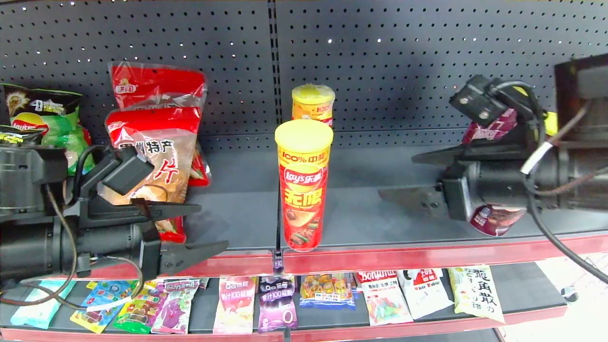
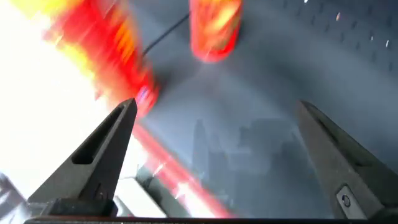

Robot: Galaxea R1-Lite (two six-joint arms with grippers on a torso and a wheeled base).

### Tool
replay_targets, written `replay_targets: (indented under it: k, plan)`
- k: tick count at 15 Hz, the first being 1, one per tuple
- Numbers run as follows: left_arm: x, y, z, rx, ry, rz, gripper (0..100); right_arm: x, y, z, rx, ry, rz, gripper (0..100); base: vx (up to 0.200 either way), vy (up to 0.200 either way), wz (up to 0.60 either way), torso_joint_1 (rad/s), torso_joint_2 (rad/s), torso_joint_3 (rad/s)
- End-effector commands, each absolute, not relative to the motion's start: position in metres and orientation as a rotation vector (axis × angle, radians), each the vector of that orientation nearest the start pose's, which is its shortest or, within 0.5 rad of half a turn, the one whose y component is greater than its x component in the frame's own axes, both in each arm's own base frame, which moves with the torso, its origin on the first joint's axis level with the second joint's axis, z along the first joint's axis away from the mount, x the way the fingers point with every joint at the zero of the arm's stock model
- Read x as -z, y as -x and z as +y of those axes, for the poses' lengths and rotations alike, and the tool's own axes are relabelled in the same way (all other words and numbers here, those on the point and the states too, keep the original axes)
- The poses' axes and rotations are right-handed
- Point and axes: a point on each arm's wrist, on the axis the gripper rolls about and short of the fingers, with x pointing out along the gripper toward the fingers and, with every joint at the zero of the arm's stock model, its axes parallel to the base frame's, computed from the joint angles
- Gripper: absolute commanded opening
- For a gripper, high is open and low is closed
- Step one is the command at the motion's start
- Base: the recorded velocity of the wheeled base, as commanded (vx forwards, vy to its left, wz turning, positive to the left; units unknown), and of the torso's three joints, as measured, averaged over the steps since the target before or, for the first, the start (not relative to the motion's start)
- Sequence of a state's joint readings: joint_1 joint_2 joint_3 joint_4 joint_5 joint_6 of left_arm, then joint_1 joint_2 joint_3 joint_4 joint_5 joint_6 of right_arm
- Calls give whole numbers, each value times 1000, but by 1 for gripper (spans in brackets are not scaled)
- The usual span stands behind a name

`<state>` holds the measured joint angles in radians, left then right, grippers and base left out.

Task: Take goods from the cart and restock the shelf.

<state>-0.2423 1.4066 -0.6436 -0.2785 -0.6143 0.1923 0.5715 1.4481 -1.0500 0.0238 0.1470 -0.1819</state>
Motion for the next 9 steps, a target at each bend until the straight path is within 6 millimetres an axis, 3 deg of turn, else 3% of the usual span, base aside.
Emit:
replay_targets:
  k: [1, 4, 7, 9]
  plan:
    - [-171, -236, -83, 915, -94, 438, 100, -254, -130, 99, -801, 259, 278, 100, 0, 0, 0, 0, 0, 0]
    - [-157, -261, -99, 861, -127, 443, 100, -241, -90, 72, -801, 252, 228, 100, 0, 0, 0, 0, 0, 0]
    - [-152, -266, -106, 867, -133, 454, 100, -241, -83, 58, -686, 230, 208, 100, 0, 0, 0, 0, 0, 0]
    - [-145, -281, -117, 841, -153, 469, 100, -251, -81, 46, -572, 155, 176, 100, 0, 0, 0, 0, 0, 0]
